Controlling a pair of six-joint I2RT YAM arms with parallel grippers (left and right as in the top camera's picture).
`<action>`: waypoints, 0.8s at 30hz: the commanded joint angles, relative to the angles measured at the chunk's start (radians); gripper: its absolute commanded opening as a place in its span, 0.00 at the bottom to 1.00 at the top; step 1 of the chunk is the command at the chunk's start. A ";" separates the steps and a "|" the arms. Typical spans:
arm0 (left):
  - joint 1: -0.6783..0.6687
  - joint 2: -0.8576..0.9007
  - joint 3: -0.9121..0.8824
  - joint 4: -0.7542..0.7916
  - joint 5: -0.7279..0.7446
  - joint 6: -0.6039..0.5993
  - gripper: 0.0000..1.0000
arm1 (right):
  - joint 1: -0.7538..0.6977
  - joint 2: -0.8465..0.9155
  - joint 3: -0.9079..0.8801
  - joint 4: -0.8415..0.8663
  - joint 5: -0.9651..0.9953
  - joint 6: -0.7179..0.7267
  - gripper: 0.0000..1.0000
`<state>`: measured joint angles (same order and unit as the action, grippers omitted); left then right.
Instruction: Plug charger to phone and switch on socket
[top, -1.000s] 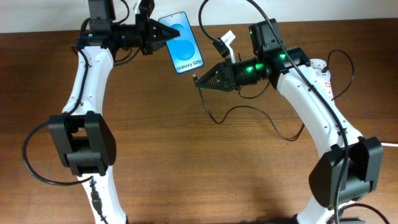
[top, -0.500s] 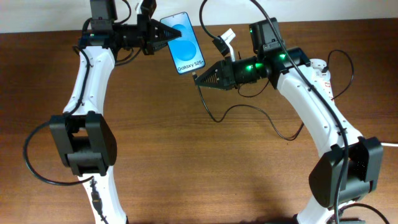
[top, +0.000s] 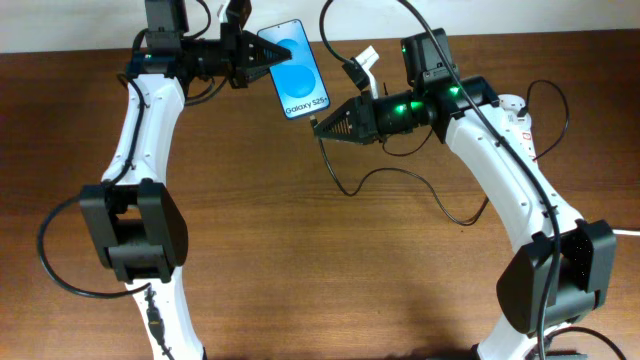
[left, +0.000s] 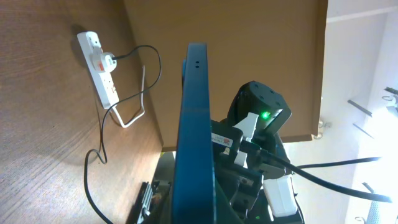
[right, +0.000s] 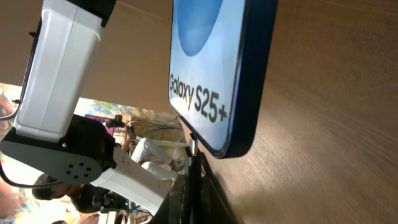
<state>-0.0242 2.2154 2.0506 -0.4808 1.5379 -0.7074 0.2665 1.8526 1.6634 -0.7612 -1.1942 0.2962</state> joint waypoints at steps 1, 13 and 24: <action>-0.011 -0.011 0.009 0.006 0.036 -0.002 0.00 | 0.002 0.006 -0.004 0.007 0.002 0.002 0.04; -0.028 -0.011 0.009 0.006 0.036 -0.001 0.00 | -0.009 0.006 -0.004 0.014 0.002 0.018 0.04; -0.028 -0.011 0.009 0.006 0.036 -0.001 0.00 | -0.026 0.006 -0.004 0.014 0.021 0.020 0.04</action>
<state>-0.0429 2.2154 2.0506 -0.4774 1.5242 -0.7074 0.2558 1.8523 1.6630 -0.7551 -1.1942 0.3157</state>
